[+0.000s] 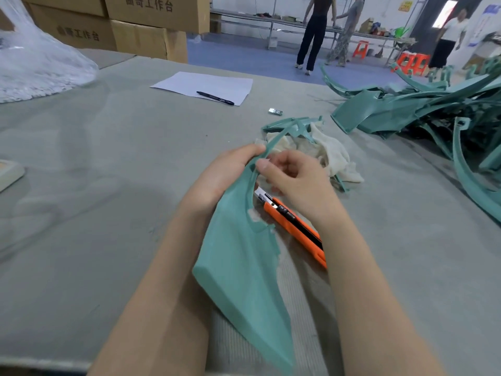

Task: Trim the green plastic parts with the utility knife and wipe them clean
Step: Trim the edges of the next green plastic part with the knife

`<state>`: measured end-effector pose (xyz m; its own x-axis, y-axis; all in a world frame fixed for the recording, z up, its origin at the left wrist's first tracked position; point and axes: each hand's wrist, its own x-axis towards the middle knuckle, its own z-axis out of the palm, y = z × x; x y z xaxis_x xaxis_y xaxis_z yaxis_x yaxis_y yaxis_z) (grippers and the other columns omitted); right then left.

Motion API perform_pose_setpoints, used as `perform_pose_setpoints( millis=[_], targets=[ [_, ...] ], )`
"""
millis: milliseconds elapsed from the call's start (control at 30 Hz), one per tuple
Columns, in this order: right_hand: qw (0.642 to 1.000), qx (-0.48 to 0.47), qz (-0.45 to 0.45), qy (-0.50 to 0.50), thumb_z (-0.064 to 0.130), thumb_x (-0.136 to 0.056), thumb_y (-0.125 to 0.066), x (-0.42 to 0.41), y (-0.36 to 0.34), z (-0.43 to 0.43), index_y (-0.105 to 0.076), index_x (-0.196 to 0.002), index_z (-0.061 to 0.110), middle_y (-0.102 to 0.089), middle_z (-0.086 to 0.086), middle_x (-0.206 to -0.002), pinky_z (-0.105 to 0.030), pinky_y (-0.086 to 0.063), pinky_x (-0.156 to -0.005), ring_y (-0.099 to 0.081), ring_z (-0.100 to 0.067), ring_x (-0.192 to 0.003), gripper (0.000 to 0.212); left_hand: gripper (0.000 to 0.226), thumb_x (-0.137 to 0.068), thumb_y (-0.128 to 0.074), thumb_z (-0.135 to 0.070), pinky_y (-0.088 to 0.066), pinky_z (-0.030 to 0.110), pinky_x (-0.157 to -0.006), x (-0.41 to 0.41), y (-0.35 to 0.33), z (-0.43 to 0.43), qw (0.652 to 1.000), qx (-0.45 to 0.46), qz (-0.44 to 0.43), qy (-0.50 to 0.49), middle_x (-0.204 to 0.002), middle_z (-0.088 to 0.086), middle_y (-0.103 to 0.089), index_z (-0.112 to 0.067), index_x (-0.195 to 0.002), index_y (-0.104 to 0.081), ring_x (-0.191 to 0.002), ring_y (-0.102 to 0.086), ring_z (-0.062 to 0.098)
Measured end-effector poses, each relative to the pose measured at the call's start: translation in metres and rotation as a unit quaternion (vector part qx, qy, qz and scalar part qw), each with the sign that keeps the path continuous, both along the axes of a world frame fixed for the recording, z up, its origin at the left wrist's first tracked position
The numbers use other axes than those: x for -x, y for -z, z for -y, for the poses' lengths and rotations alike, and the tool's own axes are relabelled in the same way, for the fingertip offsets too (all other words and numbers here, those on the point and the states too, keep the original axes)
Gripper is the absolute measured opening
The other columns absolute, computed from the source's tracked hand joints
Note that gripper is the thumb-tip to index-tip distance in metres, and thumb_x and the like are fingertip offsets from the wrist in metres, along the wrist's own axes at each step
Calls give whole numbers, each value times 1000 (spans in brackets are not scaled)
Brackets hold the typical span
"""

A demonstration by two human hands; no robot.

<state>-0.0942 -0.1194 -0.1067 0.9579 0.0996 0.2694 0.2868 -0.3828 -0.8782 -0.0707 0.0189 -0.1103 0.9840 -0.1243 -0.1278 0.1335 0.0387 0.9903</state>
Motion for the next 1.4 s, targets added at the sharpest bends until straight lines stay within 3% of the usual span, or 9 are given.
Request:
perform_pose_setpoints(
  millis=[100, 233, 467, 667, 800, 1067, 1167, 1300, 1400],
  targets=[
    [1000, 15, 3, 15, 35, -88, -66, -2, 4, -5, -60, -74, 13, -57, 8, -56, -34, -46, -62, -51, -10, -55, 27, 38, -89, -57, -33, -40, 27, -56, -1, 0, 3, 1000, -23, 7, -16, -49, -7, -56, -23, -55, -69, -43, -51, 9],
    [999, -41, -3, 25, 26, -96, -57, -8, 6, -3, -58, -67, 15, -57, 9, -49, -38, -49, -64, -52, -9, -49, 31, 22, -90, -55, -33, -39, 31, -64, -1, 2, 8, 998, -45, 42, 8, -63, -3, -58, -20, -77, -66, -55, -50, 12],
    [979, -104, -59, 165, 15, -101, -44, -20, 10, 22, -57, -69, 15, -55, 2, -59, -31, -44, -60, -49, -13, -53, 35, 19, -74, -64, -45, -36, 17, -41, -1, 4, 3, 999, 7, 21, 23, -47, -7, -46, -28, -70, -74, -38, -44, 10],
    [978, -160, -87, 100, 5, -93, -42, -11, 0, 18, -64, -94, 18, -69, 6, -74, -18, -46, -53, -56, -4, -50, 26, 22, -71, -64, -48, -34, 21, -43, -4, 6, -1, 1000, 27, 5, 15, -49, -6, -43, -29, -70, -75, -40, -43, 11],
    [987, -146, -57, 26, 28, -96, -55, -4, -2, 8, -71, -85, 25, -70, 9, -79, -20, -48, -60, -59, -5, -60, 20, 27, -71, -65, -48, -33, 23, -44, -4, 5, 1, 999, 37, -10, 12, -51, -4, -43, -25, -58, -69, -41, -41, 13],
    [990, -138, 0, 28, 19, -92, -63, 1, -6, -2, -66, -77, 20, -58, 16, -56, -17, -38, -53, -47, -1, -53, 15, 47, -91, -54, -42, -34, 18, -39, -2, 2, 8, 990, 120, -47, 58, -50, -5, -41, -22, -48, -58, -41, -36, 10],
    [969, -245, 2, 26, 10, -95, -56, 2, -13, 1, -59, -73, 12, -56, 9, -53, -17, -35, -46, -43, -4, -44, 22, 44, -95, -44, -48, -38, 26, -50, 0, -1, 10, 979, 179, -66, 67, -61, 2, -51, -12, -78, -64, -49, -43, 15],
    [915, -403, 3, 30, 4, -98, -45, 3, -24, 13, -48, -66, 11, -51, 5, -47, -16, -31, -39, -38, -5, -38, 32, 48, -95, -41, -55, -38, 36, -87, 10, -1, 16, 988, 94, -79, 89, -98, 9, -60, -12, -100, -62, -91, -51, 24],
    [859, -512, 7, 22, 5, -98, -43, 2, -31, 26, -46, -67, 11, -50, 4, -49, -16, -31, -42, -39, -6, -41, 32, 52, -85, -50, -55, -51, 27, -80, 21, -3, 25, 982, 27, -57, 176, -109, 12, -68, -11, -109, -62, -93, -60, 24]
  ],
)
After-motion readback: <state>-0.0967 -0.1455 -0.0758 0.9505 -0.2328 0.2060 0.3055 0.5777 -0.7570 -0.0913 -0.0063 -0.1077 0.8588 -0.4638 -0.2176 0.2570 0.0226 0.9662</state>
